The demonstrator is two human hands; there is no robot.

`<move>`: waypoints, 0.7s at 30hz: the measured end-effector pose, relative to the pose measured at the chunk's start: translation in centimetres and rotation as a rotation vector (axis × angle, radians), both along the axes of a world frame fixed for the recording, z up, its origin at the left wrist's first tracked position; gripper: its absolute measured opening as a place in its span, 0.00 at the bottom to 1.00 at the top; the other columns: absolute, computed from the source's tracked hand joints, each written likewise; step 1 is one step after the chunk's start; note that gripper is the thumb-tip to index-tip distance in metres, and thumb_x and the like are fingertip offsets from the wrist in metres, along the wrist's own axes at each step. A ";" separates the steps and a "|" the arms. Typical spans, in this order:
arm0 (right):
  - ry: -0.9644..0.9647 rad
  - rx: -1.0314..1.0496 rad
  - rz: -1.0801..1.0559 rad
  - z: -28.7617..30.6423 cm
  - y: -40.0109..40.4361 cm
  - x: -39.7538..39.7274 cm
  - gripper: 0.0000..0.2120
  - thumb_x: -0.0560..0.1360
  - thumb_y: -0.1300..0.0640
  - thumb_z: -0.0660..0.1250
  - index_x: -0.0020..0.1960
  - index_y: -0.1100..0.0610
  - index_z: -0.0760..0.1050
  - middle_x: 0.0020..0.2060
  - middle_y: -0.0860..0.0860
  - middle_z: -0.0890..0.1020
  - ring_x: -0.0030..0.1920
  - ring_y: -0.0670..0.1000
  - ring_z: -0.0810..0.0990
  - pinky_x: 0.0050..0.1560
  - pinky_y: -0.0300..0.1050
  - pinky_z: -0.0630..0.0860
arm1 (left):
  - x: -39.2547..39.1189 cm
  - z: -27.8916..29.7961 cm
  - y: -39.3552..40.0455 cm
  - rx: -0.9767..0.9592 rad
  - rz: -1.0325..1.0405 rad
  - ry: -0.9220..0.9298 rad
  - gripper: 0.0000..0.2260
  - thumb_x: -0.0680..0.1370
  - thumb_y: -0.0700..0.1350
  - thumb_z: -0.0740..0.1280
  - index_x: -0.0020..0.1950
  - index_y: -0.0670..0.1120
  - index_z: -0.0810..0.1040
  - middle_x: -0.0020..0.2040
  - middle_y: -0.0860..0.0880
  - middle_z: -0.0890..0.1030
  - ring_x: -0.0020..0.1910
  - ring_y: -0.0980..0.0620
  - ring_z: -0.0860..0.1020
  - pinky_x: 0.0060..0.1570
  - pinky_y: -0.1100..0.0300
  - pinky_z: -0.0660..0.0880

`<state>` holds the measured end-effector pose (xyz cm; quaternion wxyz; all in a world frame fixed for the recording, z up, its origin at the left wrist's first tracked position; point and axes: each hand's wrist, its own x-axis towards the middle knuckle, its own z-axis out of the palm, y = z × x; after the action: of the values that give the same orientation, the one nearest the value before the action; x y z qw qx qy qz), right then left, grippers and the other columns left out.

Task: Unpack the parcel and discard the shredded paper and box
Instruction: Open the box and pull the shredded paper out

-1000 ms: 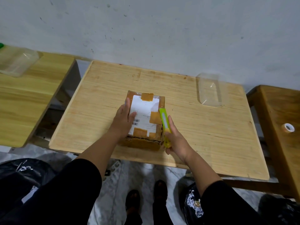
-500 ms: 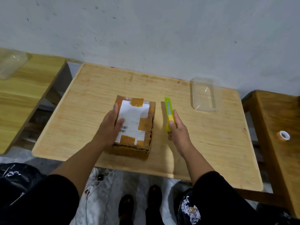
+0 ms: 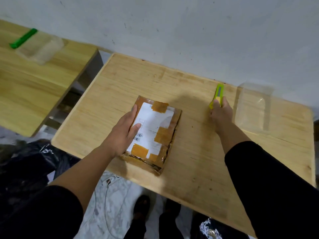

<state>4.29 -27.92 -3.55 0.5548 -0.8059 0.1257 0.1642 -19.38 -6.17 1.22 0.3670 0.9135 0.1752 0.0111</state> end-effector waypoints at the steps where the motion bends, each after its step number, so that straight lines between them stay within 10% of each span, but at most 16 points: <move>1: -0.009 -0.009 0.003 0.6 0.2 0.2 0.38 0.66 0.39 0.58 0.74 0.48 0.56 0.52 0.52 0.72 0.49 0.52 0.71 0.55 0.52 0.73 | 0.0 0.0 0.0 0.001 0.000 0.003 0.26 0.80 0.52 0.53 0.76 0.52 0.45 0.74 0.56 0.56 0.69 0.65 0.53 0.67 0.64 0.53; 4: -0.015 -0.038 0.013 1.2 0.3 0.4 0.34 0.73 0.42 0.62 0.74 0.49 0.55 0.58 0.55 0.75 0.42 0.51 0.78 0.42 0.39 0.77 | 0.1 0.2 -0.2 0.023 0.004 0.009 0.27 0.80 0.52 0.53 0.76 0.52 0.45 0.75 0.53 0.57 0.68 0.64 0.54 0.66 0.64 0.53; 9: -0.096 -0.266 0.105 2.2 0.2 -1.0 0.33 0.76 0.44 0.61 0.75 0.53 0.54 0.69 0.57 0.65 0.66 0.57 0.69 0.68 0.48 0.65 | 0.2 0.3 -0.3 0.037 0.007 0.020 0.26 0.80 0.52 0.53 0.75 0.53 0.45 0.74 0.51 0.59 0.66 0.64 0.56 0.64 0.63 0.56; 17: -0.114 -0.011 0.356 5.6 3.0 -8.3 0.22 0.75 0.43 0.62 0.68 0.45 0.69 0.68 0.46 0.71 0.66 0.51 0.71 0.63 0.59 0.73 | -0.2 0.2 0.1 -0.030 0.024 -0.015 0.26 0.80 0.54 0.54 0.76 0.54 0.48 0.71 0.49 0.65 0.68 0.54 0.63 0.63 0.60 0.60; 21: -0.159 -0.041 0.440 6.1 4.7 -10.6 0.19 0.76 0.47 0.63 0.67 0.48 0.71 0.66 0.48 0.74 0.66 0.49 0.71 0.67 0.47 0.68 | -0.5 0.8 0.9 -0.162 -0.053 -0.038 0.32 0.76 0.58 0.61 0.75 0.56 0.49 0.66 0.51 0.68 0.63 0.56 0.66 0.61 0.58 0.65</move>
<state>-6.28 -23.22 2.59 0.4972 -0.8355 -0.0938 0.2144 -19.88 -5.32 1.99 0.4432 0.8847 0.1443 0.0043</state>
